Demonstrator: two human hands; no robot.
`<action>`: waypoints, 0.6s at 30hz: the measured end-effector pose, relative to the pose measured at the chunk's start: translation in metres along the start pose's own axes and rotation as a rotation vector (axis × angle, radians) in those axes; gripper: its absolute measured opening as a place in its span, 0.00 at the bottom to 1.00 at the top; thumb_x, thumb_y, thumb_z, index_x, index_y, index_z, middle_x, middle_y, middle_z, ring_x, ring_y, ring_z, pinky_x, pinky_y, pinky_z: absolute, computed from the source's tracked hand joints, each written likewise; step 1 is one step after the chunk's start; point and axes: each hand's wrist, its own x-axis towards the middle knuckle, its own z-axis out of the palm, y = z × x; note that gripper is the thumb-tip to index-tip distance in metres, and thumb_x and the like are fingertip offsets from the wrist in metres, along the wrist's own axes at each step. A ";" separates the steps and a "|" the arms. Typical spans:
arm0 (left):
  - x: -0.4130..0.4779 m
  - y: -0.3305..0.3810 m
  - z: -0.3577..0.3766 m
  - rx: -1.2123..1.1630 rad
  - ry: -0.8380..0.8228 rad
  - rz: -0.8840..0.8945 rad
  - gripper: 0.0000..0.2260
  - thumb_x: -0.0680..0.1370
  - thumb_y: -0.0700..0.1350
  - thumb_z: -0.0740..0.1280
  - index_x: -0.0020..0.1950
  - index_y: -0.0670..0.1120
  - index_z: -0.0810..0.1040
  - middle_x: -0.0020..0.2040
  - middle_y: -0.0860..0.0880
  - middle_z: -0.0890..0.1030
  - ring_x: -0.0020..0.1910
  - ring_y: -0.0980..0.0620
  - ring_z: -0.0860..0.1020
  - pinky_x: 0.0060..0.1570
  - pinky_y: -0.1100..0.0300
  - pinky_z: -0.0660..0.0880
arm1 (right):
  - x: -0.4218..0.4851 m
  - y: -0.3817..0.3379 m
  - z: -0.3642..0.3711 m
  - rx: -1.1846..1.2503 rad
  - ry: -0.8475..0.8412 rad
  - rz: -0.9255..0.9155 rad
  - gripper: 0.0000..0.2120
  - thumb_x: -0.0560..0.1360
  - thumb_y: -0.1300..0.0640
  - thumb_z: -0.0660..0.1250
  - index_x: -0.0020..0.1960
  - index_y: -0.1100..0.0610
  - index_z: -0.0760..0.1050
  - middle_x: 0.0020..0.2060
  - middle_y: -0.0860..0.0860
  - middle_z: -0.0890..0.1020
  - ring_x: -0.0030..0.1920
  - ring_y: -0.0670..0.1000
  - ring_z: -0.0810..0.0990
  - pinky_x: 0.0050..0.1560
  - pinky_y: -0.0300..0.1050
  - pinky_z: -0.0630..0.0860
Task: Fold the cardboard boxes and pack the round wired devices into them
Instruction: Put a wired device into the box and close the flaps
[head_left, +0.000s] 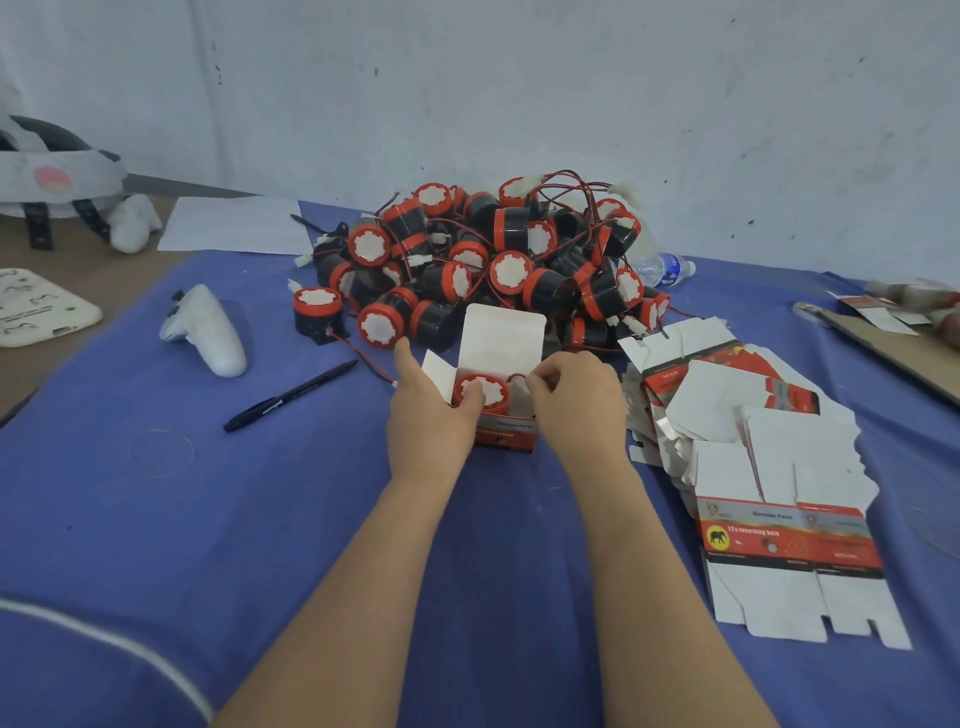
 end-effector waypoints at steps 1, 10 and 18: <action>0.000 0.000 0.000 0.000 -0.001 0.001 0.38 0.77 0.48 0.68 0.78 0.48 0.48 0.62 0.41 0.76 0.57 0.42 0.77 0.52 0.46 0.78 | 0.000 0.000 0.000 -0.005 0.003 -0.010 0.10 0.79 0.55 0.62 0.54 0.55 0.81 0.52 0.53 0.81 0.54 0.55 0.75 0.53 0.52 0.75; -0.002 0.002 -0.001 0.012 -0.006 0.006 0.38 0.77 0.48 0.69 0.78 0.49 0.48 0.62 0.40 0.77 0.56 0.42 0.78 0.53 0.44 0.77 | -0.001 -0.001 0.004 -0.051 0.044 -0.083 0.14 0.81 0.58 0.55 0.56 0.51 0.78 0.53 0.50 0.79 0.56 0.53 0.69 0.50 0.46 0.58; -0.003 0.002 -0.001 0.038 -0.012 0.026 0.38 0.77 0.48 0.68 0.78 0.49 0.47 0.61 0.40 0.77 0.56 0.42 0.77 0.53 0.44 0.77 | 0.000 -0.005 0.007 -0.240 -0.120 -0.026 0.11 0.78 0.59 0.59 0.54 0.49 0.78 0.56 0.53 0.72 0.58 0.57 0.66 0.54 0.49 0.61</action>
